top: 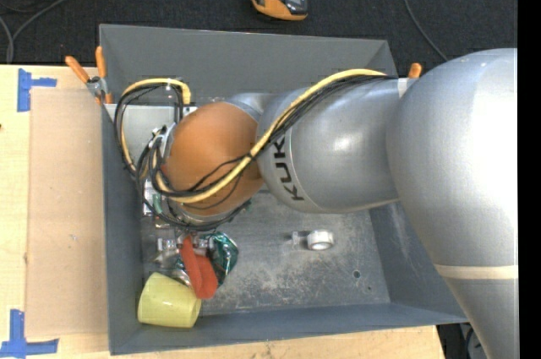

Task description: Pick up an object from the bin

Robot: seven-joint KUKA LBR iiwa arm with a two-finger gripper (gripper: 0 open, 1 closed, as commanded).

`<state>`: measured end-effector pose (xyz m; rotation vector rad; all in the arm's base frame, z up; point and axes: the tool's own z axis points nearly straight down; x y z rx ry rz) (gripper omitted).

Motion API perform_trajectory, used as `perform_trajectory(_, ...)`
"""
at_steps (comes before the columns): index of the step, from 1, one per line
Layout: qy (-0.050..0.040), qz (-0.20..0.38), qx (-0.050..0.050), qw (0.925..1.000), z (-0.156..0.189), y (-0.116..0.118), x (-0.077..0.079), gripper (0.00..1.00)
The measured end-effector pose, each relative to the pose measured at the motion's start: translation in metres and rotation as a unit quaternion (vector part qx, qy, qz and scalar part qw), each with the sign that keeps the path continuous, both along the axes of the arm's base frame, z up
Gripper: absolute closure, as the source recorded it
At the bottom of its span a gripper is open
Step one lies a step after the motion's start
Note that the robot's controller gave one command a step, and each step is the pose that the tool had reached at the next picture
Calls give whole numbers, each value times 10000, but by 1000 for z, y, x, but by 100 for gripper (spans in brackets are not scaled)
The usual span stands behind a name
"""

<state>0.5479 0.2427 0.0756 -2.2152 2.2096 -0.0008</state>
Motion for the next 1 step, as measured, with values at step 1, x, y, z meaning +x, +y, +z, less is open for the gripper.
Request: perform_trajectory(1, 31, -12, -5, 10000, 15, 0, -2, 100)
